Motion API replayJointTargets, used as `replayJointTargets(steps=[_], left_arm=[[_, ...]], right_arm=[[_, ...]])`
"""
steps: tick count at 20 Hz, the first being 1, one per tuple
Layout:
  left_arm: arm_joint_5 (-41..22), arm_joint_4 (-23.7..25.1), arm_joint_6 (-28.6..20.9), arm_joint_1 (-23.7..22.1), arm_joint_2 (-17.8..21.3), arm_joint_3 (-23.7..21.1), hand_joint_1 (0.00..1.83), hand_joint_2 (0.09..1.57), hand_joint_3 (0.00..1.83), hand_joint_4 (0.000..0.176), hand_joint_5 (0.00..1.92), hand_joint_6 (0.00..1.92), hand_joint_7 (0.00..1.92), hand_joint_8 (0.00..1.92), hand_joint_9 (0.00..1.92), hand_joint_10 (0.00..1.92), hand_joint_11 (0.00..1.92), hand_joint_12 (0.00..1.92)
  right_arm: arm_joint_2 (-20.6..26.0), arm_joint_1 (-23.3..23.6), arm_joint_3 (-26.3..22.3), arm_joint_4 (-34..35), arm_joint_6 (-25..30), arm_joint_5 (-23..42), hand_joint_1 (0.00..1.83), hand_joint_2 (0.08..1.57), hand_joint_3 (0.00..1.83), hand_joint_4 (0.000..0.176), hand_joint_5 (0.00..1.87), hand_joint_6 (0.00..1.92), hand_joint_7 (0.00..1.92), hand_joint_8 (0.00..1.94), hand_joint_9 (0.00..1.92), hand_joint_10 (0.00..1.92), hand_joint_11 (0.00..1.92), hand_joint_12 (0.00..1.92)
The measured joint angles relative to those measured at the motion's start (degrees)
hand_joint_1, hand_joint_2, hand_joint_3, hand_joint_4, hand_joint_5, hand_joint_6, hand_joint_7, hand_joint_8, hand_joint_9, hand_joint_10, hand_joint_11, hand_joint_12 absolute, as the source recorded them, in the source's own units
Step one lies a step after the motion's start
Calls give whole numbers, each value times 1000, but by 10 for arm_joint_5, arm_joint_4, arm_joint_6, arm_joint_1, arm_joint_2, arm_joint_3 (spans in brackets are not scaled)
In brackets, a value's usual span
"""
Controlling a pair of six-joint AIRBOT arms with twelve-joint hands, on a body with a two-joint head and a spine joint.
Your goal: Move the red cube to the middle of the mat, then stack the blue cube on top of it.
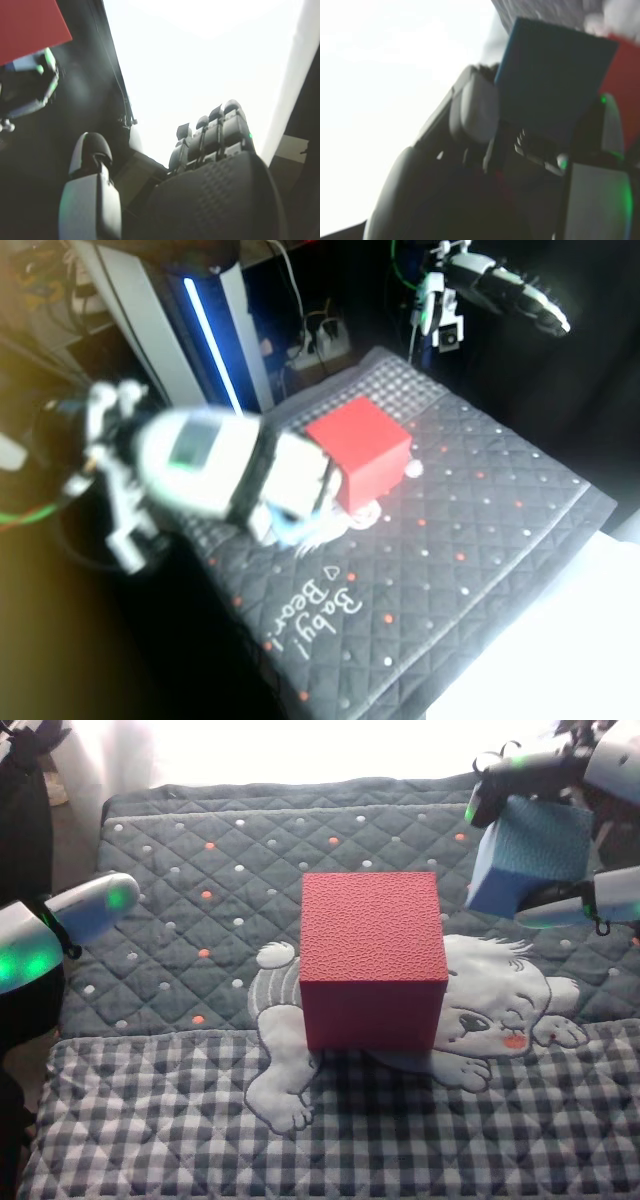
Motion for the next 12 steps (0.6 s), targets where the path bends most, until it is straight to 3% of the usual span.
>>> replayJointTargets(steps=[1, 2, 3, 5, 6, 7, 8, 9, 11, 12], left_arm=[[0, -1, 0, 0, 0, 0, 541, 1052, 7, 70, 0, 0, 0, 0, 0, 0, 0, 0], [0, 2, 0, 0, 0, 0, 542, 1054, 8, 71, 0, 0, 0, 0, 0, 0, 0, 0], [-1, 4, 0, 0, 0, 0, 523, 1054, 7, 73, 0, 0, 0, 0, 0, 0, 0, 0], [-2, 6, 0, 0, -1, 1, 560, 1076, 14, 48, 0, 0, 0, 0, 0, 0, 0, 0], [-3, 4, 0, 4, -1, 2, 568, 1080, 15, 46, 0, 0, 0, 0, 0, 0, 0, 0], [-5, 0, 0, 5, -2, 3, 585, 1082, 13, 50, 0, 0, 0, 0, 0, 0, 0, 0], [-6, -5, 0, 6, -2, 4, 589, 1083, 13, 51, 0, 0, 0, 0, 0, 0, 0, 0], [-7, -6, 0, 6, -2, 6, 580, 1084, 11, 54, 0, 0, 0, 0, 0, 0, 0, 0], [-10, -7, 0, 6, -5, 7, 573, 1080, 8, 72, 0, 0, 0, 0, 0, 0, 0, 0], [-10, -6, 0, 6, -7, 7, 570, 1080, 7, 84, 0, 0, 0, 0, 0, 0, 0, 0]], right_arm=[[1, 3, 0, -11, 11, 10, 1064, 979, 865, 0, 614, 1921, 1288, 1941, 1423, 1921, 1535, 1921], [1, 4, -3, -26, 19, 25, 1399, 931, 789, 0, 840, 1921, 1288, 1941, 1420, 1921, 1539, 1921], [1, 9, -6, -34, 20, 29, 1514, 939, 710, 0, 900, 1921, 1290, 1941, 1417, 1921, 1552, 1921], [1, 16, -12, -49, 20, 52, 1531, 984, 631, 0, 821, 1921, 1262, 1941, 1408, 1921, 1566, 1921], [1, 21, -16, -56, 20, 66, 1532, 986, 624, 0, 798, 1921, 1255, 1941, 1404, 1921, 1564, 1921], [1, 27, -17, -63, 21, 78, 1529, 962, 636, 0, 159, 1591, 1241, 1941, 1431, 1921, 1571, 1921], [1, 29, -17, -68, 21, 89, 1531, 959, 634, 0, 154, 1855, 1237, 1941, 1428, 1921, 1568, 1921], [1, 33, -17, -71, 21, 94, 1553, 962, 615, 0, 729, 1908, 1288, 1941, 1475, 1921, 1630, 1921], [1, 42, -15, -73, 22, 100, 1562, 953, 611, 0, 816, 1920, 1298, 1941, 1485, 1921, 1627, 1921], [1, 52, -12, -77, 22, 99, 1561, 928, 694, 0, 876, 1921, 1332, 1941, 1514, 1921, 1641, 1921]])
